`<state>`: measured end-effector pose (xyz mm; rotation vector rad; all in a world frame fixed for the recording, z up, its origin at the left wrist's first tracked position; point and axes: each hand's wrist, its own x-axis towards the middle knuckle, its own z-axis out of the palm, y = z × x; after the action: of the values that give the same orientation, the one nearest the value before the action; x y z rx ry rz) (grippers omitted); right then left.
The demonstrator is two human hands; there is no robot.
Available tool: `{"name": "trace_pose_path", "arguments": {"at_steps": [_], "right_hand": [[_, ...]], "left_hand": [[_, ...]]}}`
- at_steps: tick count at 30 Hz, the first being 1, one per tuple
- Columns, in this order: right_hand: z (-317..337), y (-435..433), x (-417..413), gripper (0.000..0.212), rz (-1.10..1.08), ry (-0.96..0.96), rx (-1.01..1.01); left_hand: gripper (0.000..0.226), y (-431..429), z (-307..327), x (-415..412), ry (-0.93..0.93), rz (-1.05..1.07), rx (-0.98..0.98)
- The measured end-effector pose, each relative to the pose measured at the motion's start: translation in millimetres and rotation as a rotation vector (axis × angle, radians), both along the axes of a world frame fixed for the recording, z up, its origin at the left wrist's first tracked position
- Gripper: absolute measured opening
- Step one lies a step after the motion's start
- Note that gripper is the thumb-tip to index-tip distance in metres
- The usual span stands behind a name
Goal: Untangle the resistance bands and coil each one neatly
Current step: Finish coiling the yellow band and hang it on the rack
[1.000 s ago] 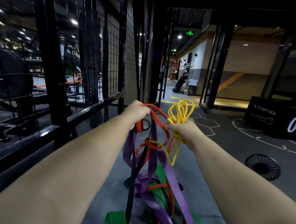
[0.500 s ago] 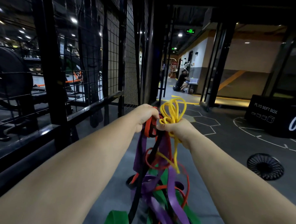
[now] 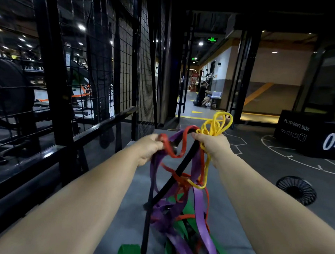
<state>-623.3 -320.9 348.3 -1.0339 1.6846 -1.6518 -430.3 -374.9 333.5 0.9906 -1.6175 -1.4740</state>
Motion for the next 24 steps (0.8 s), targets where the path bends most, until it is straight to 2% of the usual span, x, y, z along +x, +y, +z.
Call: {"name": "trace_pose_path", "arguments": {"at_steps": [3, 6, 9, 13, 17, 19, 24], "right_hand": [[0, 5, -6, 0.037, 0.015, 0.169, 0.138], [1, 7, -7, 0.033, 0.065, 0.291, 0.208], [5, 6, -6, 0.03, 0.054, 0.357, 0.222], [15, 3, -10, 0.036, 0.031, 0.239, 0.153], [32, 9, -13, 0.029, 0.038, 0.064, 0.104], [37, 11, -12, 0.029, 0.056, 0.02, 0.075], [39, 16, 2, 0.038, 0.203, 0.146, 0.093]], "left_hand": [[0.013, -2, 13, 3, -0.031, 0.13, -0.074], [0.023, -3, 26, 3, -0.032, 0.176, -0.105], [0.035, -4, 45, 1, 0.056, 0.257, -0.002], [0.034, -3, 58, 7, 0.068, 0.306, 0.06], [0.022, 3, 46, 15, -0.16, 0.304, 0.125], [0.024, 7, 40, 15, -0.17, 0.302, 0.138], [0.032, 14, 38, 0, -0.106, 0.261, 0.102]]}}
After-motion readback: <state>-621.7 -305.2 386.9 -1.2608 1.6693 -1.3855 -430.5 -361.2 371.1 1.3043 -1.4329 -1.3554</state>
